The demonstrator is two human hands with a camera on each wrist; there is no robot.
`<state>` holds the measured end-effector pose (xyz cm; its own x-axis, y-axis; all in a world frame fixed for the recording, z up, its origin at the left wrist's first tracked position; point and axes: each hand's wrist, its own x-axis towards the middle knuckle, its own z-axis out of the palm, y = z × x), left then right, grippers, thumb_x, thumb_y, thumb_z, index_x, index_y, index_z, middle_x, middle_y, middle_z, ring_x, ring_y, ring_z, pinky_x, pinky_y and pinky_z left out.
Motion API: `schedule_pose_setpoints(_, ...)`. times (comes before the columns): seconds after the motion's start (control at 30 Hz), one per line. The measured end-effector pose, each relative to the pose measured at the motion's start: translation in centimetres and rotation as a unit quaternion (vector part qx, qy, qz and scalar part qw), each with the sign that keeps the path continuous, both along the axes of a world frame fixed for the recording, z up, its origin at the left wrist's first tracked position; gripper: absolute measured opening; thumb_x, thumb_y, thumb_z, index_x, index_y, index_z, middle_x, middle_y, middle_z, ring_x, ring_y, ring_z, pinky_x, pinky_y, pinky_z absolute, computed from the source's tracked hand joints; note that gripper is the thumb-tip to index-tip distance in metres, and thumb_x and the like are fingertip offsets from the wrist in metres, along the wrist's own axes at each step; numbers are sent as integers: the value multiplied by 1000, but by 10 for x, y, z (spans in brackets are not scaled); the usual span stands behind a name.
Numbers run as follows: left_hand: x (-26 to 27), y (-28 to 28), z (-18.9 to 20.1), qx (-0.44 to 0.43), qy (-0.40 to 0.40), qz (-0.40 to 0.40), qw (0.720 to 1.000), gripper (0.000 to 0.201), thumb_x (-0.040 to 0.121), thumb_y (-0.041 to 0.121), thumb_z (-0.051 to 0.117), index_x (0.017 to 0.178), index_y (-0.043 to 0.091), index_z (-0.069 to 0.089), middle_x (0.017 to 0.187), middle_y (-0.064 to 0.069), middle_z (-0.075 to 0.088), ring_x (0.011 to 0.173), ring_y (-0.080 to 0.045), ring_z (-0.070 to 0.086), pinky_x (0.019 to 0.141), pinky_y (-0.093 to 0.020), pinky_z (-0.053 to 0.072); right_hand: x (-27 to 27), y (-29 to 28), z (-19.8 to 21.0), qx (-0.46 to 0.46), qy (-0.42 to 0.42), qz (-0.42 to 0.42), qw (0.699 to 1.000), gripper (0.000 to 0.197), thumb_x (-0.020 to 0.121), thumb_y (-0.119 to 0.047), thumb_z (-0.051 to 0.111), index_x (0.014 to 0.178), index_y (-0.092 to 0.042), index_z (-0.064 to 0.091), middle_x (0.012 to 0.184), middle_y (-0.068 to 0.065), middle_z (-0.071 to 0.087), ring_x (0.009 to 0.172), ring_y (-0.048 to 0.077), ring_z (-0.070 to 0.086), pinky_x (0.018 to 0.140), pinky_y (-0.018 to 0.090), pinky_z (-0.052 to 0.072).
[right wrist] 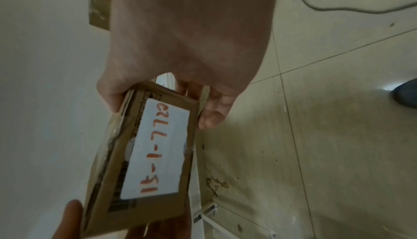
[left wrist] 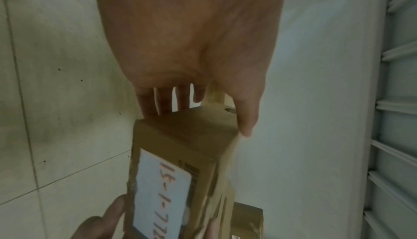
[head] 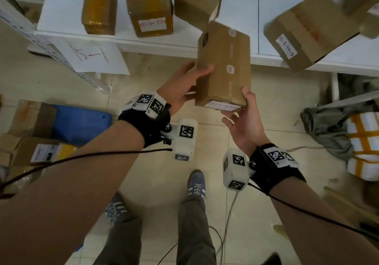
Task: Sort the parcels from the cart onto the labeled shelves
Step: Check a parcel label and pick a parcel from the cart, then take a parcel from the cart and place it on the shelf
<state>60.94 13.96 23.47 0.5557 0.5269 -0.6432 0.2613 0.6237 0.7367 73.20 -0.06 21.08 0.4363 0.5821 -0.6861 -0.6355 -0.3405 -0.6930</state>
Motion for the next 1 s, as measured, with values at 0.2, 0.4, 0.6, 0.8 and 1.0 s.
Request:
schedule_pose_setpoints(0.2,30,-7,-8,-7,30,39,999,37,101,43,50,129,20,57,121,-2,69,110,-22,67,104,-39,47,49,20,-10,21,-1,-84,996,55,93,-58,57,134,-22,61,113,-1,65,100,18,59,83,30,49)
schedule_pose_setpoints(0.4,20,-13,-38,-35,56,38,997,39,100,42,52,129,17,60,122,-3,71,111,-22,68,108,-41,44,94,80,-9,32,2,-105,994,53,90,-54,68,126,-16,66,107,3,68,96,20,62,72,26,54)
schedule_pose_setpoints(0.6,1,-12,-62,-55,73,65,994,40,101,36,49,132,14,59,123,-6,70,116,-26,66,109,-41,43,112,138,0,-13,-49,-90,995,32,94,-37,70,110,-10,65,96,7,70,81,16,69,60,24,59)
schedule_pose_setpoints(0.8,-17,-21,-83,-63,73,91,991,37,101,34,50,131,14,60,121,-6,71,113,-25,67,104,-39,46,101,131,-26,15,-35,-127,991,41,107,-8,45,145,8,42,90,-2,46,60,-17,55,60,2,44)
schedule_pose_setpoints(1.0,-60,-43,-97,-62,118,110,985,20,100,25,54,101,10,67,94,-5,69,93,-22,66,90,-35,48,38,83,-77,-121,-21,-32,992,26,99,-14,56,123,-6,53,110,8,49,86,22,60,66,29,58)
